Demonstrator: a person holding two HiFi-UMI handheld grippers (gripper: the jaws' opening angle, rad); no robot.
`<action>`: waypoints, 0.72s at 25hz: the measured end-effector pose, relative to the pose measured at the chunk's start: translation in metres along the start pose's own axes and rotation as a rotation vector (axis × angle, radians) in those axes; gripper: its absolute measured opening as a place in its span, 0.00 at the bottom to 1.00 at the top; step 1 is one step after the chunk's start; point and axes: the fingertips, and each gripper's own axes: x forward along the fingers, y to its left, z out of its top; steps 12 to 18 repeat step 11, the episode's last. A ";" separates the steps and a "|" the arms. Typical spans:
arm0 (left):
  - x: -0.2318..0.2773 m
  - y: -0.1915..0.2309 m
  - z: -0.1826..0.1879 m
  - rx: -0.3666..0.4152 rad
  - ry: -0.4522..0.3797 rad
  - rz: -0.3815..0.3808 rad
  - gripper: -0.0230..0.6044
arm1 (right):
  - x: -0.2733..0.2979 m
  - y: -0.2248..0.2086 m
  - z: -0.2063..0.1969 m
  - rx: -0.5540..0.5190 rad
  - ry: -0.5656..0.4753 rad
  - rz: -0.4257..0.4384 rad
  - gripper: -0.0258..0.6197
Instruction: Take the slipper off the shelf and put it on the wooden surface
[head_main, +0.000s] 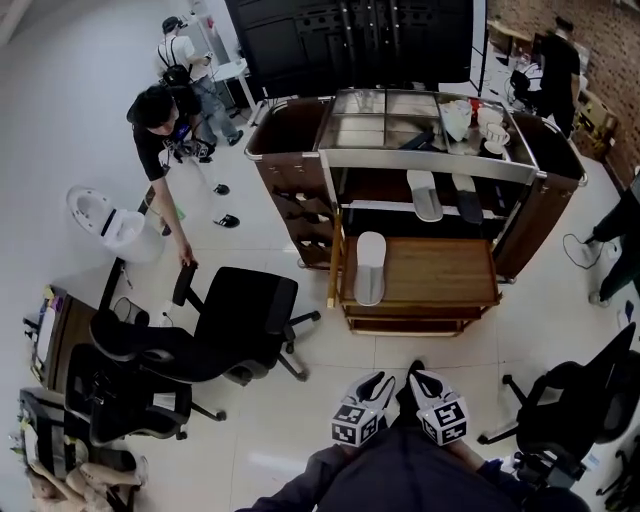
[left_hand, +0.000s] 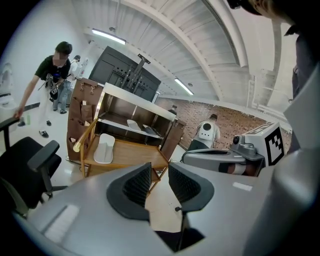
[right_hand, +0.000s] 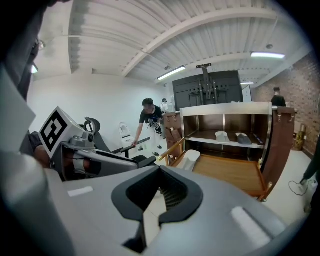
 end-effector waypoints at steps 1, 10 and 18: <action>-0.004 0.002 0.000 -0.003 -0.007 0.008 0.24 | 0.000 0.004 0.000 -0.004 0.000 0.005 0.04; -0.020 0.011 0.005 -0.007 -0.036 0.024 0.24 | 0.003 0.023 0.007 -0.052 -0.011 0.027 0.04; -0.020 0.010 0.005 -0.005 -0.037 0.021 0.24 | 0.003 0.022 0.007 -0.051 -0.009 0.025 0.04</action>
